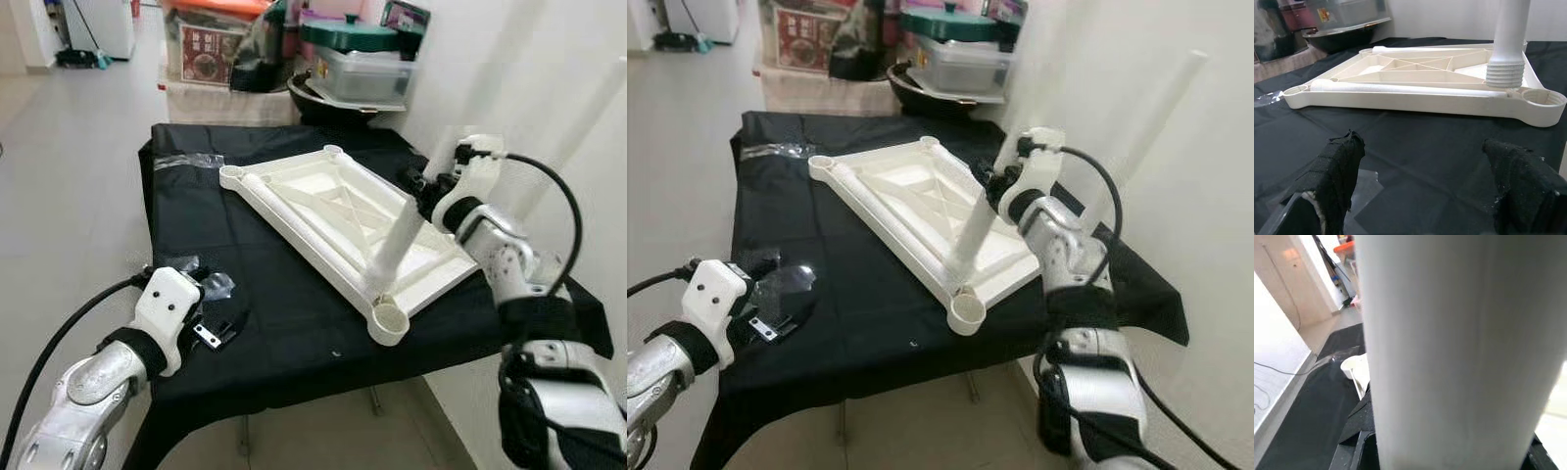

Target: Building children table

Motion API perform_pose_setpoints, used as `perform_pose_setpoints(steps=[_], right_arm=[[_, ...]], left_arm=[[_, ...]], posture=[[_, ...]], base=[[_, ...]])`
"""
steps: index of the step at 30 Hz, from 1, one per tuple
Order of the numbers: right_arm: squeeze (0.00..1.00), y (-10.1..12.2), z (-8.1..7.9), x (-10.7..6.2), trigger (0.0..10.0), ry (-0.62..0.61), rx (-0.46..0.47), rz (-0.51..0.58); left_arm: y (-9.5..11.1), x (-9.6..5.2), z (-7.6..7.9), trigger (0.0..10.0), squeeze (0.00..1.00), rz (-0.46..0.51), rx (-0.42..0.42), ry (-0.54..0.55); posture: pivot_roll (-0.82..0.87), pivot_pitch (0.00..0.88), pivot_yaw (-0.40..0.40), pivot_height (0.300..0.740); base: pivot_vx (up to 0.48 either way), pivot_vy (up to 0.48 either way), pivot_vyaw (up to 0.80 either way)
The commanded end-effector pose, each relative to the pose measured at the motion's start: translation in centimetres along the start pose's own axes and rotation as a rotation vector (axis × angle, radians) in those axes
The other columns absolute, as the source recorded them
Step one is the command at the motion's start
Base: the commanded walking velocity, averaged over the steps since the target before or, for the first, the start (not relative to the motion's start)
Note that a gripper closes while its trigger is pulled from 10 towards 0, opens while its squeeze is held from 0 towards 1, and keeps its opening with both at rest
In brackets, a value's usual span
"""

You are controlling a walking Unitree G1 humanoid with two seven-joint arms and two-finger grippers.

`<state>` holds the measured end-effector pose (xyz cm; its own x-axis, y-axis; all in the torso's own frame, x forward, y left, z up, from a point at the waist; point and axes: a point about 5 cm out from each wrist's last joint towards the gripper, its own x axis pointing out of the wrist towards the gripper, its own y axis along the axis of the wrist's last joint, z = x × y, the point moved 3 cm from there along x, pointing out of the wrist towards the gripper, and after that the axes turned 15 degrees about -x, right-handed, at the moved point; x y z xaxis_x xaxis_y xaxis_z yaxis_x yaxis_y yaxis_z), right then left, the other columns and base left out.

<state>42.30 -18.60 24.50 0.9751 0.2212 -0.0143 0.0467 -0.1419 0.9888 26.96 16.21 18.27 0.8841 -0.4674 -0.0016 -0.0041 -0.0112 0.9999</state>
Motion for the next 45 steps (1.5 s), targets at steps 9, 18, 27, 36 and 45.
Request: perform_pose_setpoints(steps=[9,18,27,36,45], right_arm=[[0.0,-0.2,0.0,0.5,0.0,-0.007,0.052,-0.017],[0.0,-0.5,0.6,0.4,0.0,-0.043,0.078,-0.065],[0.0,-0.5,2.0,0.3,0.0,-0.105,0.048,-0.074],[0.0,3.4,5.4,-0.9,0.0,-0.212,-0.149,0.052],[0.0,2.5,3.9,-0.9,0.0,-0.159,-0.447,0.084]], left_arm=[[-0.7,-0.6,0.4,10.0,0.0,-0.028,-0.015,-0.022],[-0.8,-0.3,0.9,10.0,0.0,-0.03,-0.026,-0.039],[-0.9,-0.3,0.9,10.0,0.0,-0.034,-0.028,-0.049],[-1.1,-0.3,0.9,10.0,0.0,-0.037,-0.03,-0.046],[-1.2,-0.2,0.9,10.0,0.0,-0.037,-0.026,-0.044]], posture=[[0.16,0.0,-0.178,0.74],[0.16,0.0,-0.175,0.74],[0.15,0.0,-0.17,0.74],[0.15,0.0,-0.17,0.74],[0.15,0.0,-0.168,0.74]], base=[[0.0,0.0,0.0],[0.0,0.0,0.0],[0.0,0.0,0.0],[0.0,0.0,0.0],[0.0,0.0,0.0]])
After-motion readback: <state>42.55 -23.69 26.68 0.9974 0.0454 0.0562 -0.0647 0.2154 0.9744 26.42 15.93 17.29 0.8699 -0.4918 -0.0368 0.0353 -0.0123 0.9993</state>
